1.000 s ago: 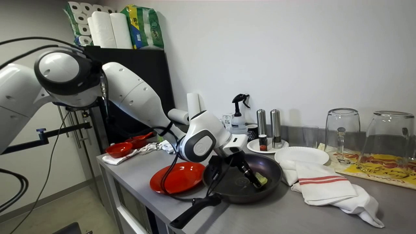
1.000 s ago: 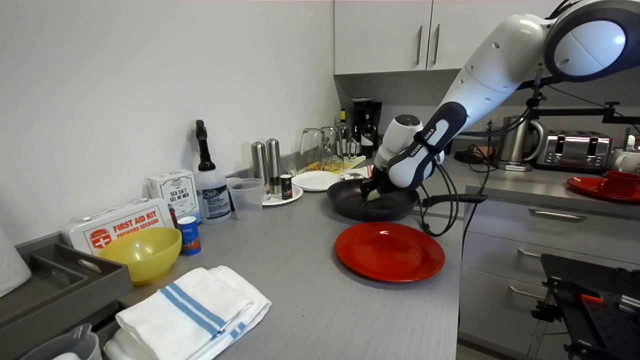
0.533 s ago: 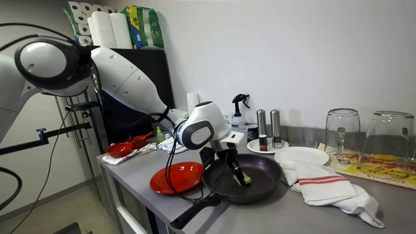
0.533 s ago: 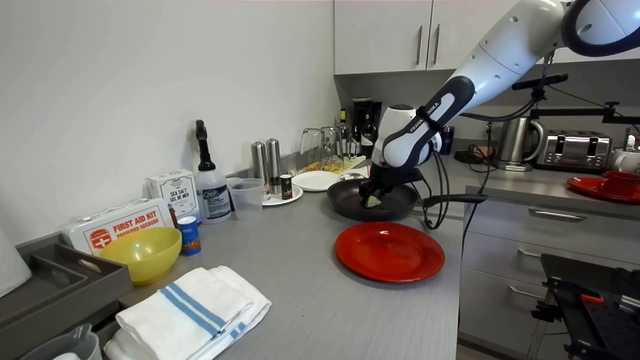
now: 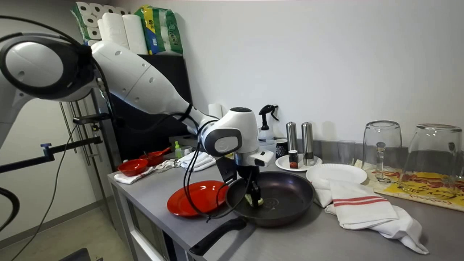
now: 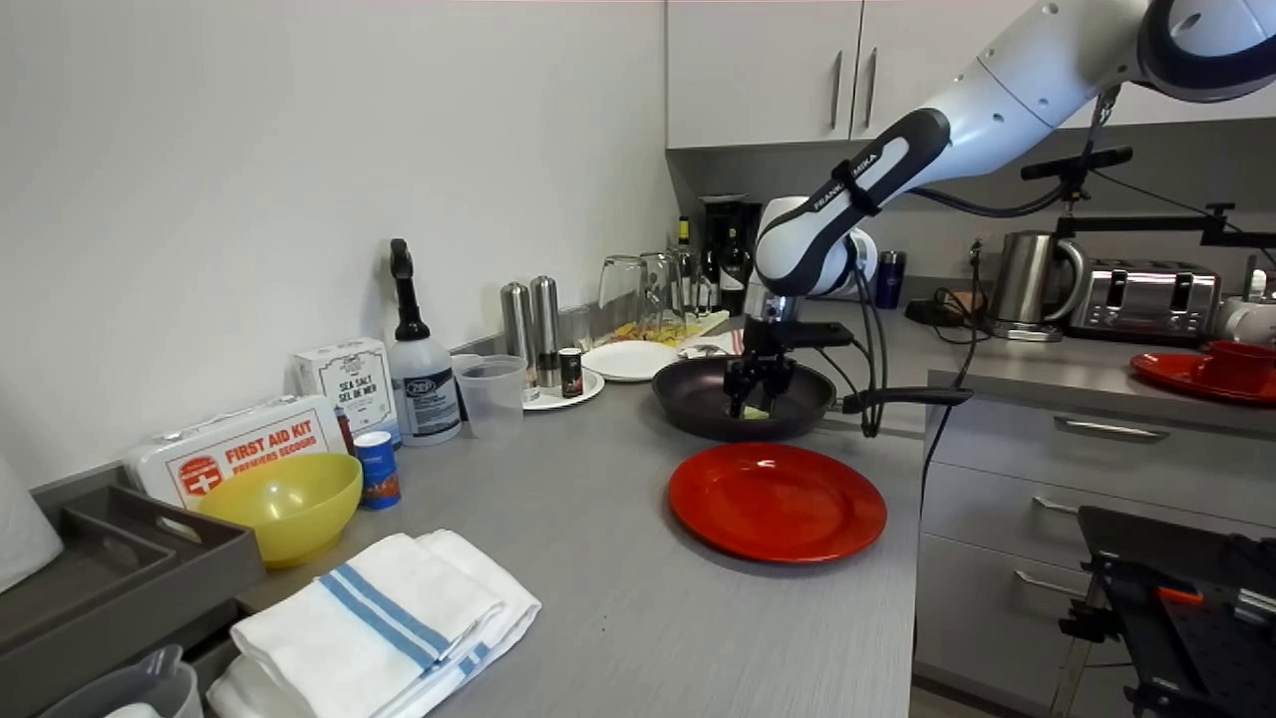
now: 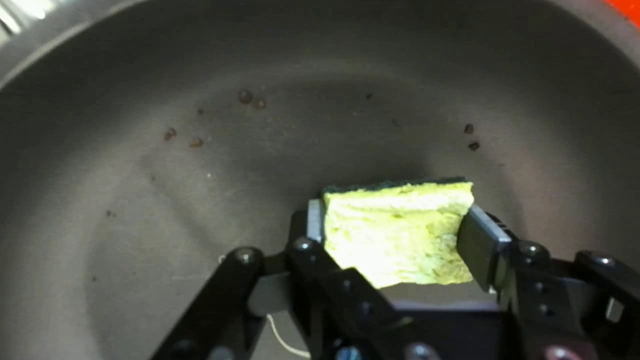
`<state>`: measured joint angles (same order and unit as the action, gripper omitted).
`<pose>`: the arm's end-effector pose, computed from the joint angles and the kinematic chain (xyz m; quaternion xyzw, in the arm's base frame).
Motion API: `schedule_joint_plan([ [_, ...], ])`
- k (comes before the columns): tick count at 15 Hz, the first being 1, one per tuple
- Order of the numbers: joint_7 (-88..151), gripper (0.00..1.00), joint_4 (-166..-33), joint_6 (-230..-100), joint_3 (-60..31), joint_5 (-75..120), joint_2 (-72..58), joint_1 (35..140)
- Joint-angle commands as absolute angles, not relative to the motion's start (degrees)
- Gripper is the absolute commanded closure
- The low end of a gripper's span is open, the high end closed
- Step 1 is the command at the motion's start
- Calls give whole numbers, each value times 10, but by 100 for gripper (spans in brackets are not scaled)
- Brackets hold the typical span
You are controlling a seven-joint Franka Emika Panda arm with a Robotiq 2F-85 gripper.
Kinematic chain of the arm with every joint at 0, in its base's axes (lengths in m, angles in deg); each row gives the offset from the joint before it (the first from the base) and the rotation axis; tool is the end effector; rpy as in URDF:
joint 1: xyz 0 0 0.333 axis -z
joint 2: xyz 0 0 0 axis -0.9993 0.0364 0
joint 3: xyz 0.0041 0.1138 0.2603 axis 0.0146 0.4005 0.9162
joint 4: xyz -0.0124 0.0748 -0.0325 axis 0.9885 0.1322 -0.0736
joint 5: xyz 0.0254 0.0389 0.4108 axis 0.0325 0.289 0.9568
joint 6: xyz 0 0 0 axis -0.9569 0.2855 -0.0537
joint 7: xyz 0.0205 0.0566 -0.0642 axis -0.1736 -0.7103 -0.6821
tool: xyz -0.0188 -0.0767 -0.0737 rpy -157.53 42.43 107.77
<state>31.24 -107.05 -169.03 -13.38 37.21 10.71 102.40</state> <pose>0.6416 -0.1966 0.1951 -0.9642 0.2562 -0.0441 0.0532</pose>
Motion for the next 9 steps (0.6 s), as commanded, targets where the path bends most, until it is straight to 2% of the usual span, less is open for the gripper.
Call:
schedule_joint_plan([
  [1,322,61,-1041,-1584,-153,359,129,1015],
  [9,412,61,-1061,-1720,-262,137,146,918],
])
